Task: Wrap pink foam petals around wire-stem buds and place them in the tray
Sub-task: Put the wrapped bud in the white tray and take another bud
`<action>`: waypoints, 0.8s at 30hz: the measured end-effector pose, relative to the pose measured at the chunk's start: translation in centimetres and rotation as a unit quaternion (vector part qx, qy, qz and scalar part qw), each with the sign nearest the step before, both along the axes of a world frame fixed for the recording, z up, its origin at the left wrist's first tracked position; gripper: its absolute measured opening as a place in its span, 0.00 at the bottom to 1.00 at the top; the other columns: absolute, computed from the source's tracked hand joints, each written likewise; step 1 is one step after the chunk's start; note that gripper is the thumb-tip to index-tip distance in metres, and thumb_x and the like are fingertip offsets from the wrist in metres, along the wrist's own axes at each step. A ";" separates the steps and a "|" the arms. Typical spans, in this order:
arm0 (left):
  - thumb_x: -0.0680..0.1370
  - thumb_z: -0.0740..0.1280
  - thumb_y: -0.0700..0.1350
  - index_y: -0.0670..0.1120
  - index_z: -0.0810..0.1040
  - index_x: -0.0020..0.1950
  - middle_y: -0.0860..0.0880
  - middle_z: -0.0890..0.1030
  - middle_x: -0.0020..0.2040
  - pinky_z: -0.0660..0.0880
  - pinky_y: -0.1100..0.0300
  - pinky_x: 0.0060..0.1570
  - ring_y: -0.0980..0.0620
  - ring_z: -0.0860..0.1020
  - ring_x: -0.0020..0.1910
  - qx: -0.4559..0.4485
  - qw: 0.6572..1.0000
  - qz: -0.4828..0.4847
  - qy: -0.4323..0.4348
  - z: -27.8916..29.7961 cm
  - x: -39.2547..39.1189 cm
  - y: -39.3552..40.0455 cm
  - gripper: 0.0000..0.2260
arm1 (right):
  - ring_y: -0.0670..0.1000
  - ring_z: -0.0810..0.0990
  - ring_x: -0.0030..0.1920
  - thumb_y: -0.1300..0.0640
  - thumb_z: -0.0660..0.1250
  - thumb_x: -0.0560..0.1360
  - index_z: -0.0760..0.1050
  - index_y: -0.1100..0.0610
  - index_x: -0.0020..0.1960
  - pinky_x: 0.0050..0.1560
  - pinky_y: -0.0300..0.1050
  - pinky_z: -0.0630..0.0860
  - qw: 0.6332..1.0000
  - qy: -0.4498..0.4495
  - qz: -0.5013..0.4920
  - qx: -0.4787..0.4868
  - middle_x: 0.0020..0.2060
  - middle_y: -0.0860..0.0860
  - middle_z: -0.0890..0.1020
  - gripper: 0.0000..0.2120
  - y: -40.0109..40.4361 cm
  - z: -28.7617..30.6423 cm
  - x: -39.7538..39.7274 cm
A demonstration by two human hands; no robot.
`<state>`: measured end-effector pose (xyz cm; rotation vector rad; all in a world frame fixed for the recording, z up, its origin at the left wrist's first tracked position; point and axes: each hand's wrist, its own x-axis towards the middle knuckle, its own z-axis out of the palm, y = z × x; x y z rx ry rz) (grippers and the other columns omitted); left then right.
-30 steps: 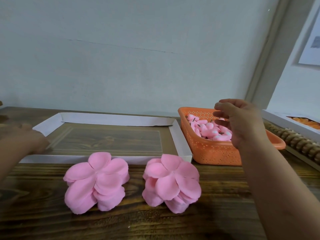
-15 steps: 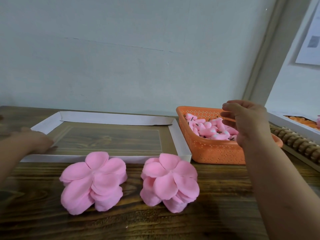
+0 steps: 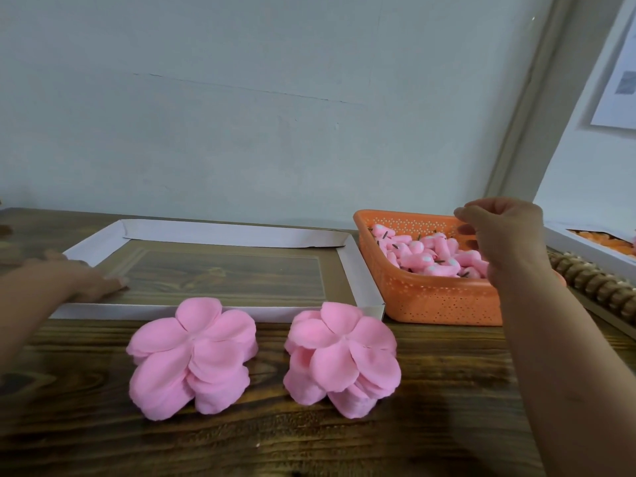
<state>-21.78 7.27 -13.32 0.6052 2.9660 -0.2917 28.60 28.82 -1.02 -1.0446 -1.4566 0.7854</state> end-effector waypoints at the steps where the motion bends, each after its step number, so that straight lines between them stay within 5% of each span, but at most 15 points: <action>1: 0.75 0.47 0.71 0.45 0.58 0.77 0.39 0.61 0.75 0.60 0.51 0.69 0.41 0.63 0.72 0.009 1.000 0.002 -0.014 0.4 0.6 0.1 0.39 | 0.53 0.76 0.34 0.63 0.70 0.69 0.78 0.57 0.37 0.38 0.48 0.74 1.000 -0.019 -0.006 0.005 0.30 0.54 0.78 0.04 0.3 0.2 0.0; 6: 0.82 0.52 0.57 0.49 0.65 0.73 0.47 0.66 0.73 0.61 0.57 0.69 0.48 0.65 0.71 -0.061 0.995 -0.057 0.049 1.7 3.4 0.2 0.22 | 0.51 0.70 0.27 0.63 0.70 0.69 0.78 0.65 0.40 0.31 0.39 0.66 0.987 -0.150 -0.038 0.034 0.28 0.55 0.75 0.05 2.4 1.3 -0.4; 9: 0.82 0.55 0.52 0.50 0.69 0.71 0.50 0.71 0.69 0.64 0.59 0.67 0.51 0.68 0.68 -0.024 0.993 -0.084 0.082 1.8 3.9 0.2 0.18 | 0.54 0.71 0.29 0.63 0.70 0.69 0.78 0.69 0.45 0.32 0.40 0.67 0.963 -0.263 -0.053 0.028 0.32 0.61 0.78 0.09 3.5 1.3 -0.7; 15: 0.80 0.56 0.57 0.51 0.67 0.71 0.50 0.70 0.69 0.64 0.57 0.68 0.48 0.66 0.69 -0.026 0.995 -0.052 0.083 2.0 3.5 -0.2 0.21 | 0.58 0.80 0.52 0.54 0.69 0.73 0.79 0.63 0.54 0.56 0.49 0.77 0.825 -0.564 -0.003 -0.045 0.52 0.60 0.81 0.14 3.5 0.2 -1.9; 19: 0.81 0.54 0.57 0.50 0.65 0.73 0.50 0.67 0.71 0.62 0.55 0.69 0.47 0.63 0.71 -0.061 0.994 -0.051 0.073 1.9 3.3 -0.3 0.22 | 0.56 0.78 0.45 0.58 0.71 0.73 0.78 0.63 0.57 0.49 0.47 0.76 0.797 -0.595 0.049 -0.092 0.53 0.62 0.81 0.15 2.9 0.1 -1.6; 24: 0.81 0.51 0.54 0.50 0.66 0.72 0.49 0.68 0.68 0.62 0.54 0.68 0.48 0.65 0.68 -0.048 0.996 -0.034 0.067 1.9 3.4 -0.4 0.21 | 0.56 0.81 0.53 0.55 0.69 0.74 0.79 0.62 0.56 0.56 0.49 0.78 0.749 -0.654 0.074 -0.069 0.53 0.57 0.81 0.14 3.0 0.2 -1.5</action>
